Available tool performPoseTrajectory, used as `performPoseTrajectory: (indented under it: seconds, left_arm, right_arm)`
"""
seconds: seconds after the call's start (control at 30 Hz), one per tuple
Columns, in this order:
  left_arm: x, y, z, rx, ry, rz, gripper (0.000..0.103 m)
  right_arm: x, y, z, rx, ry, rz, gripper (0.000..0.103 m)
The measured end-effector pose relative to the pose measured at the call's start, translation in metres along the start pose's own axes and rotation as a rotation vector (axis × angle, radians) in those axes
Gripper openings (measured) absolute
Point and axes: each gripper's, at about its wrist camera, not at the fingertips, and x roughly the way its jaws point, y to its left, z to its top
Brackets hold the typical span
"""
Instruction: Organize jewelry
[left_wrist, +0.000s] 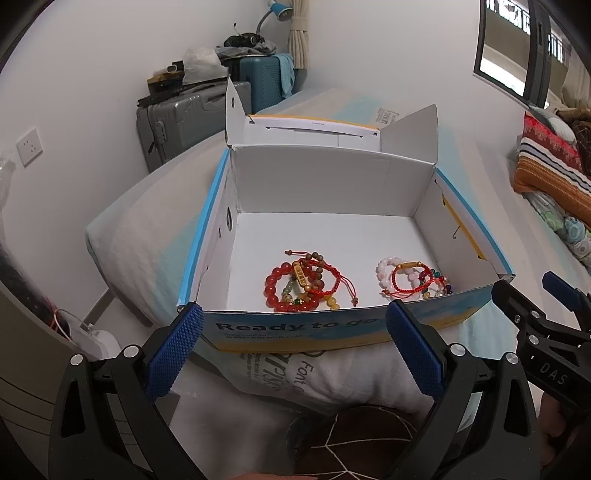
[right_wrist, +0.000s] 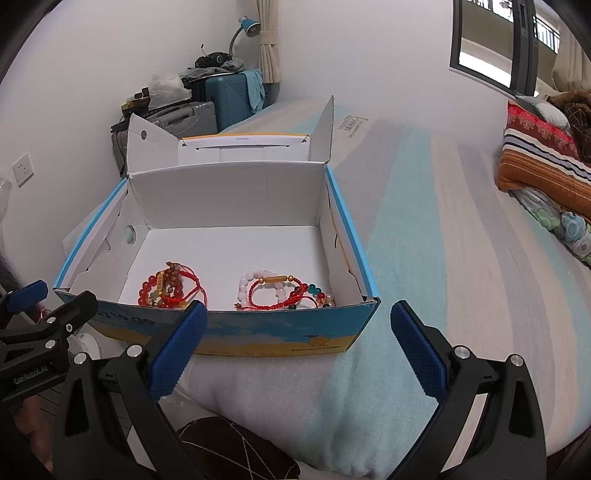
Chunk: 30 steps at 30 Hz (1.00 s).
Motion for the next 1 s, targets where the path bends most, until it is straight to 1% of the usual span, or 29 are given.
performPoseTrajectory:
  seconds: [0.63, 0.83, 0.9, 1.0]
  left_arm:
    - [-0.0029, -0.0029, -0.0021, 0.006, -0.003, 0.039, 0.097]
    - [-0.0024, -0.0038, -0.0024, 0.005, 0.004, 0.011, 0.097]
    - [-0.0018, -0.0044, -0.0027, 0.009, 0.007, 0.012, 0.097]
    - [-0.0038, -0.0043, -0.0045, 0.005, -0.016, 0.017, 0.097]
  right_arm:
    - [0.0011, -0.0003, 0.0023, 0.001, 0.005, 0.005, 0.095]
    - [0.0040, 0.0026, 0.0014, 0.004, 0.009, 0.008, 0.095]
    - [0.0051, 0.0040, 0.0002, 0.005, 0.010, 0.008, 0.095]
    - [0.0063, 0.0045, -0.0009, 0.005, 0.012, 0.008, 0.095]
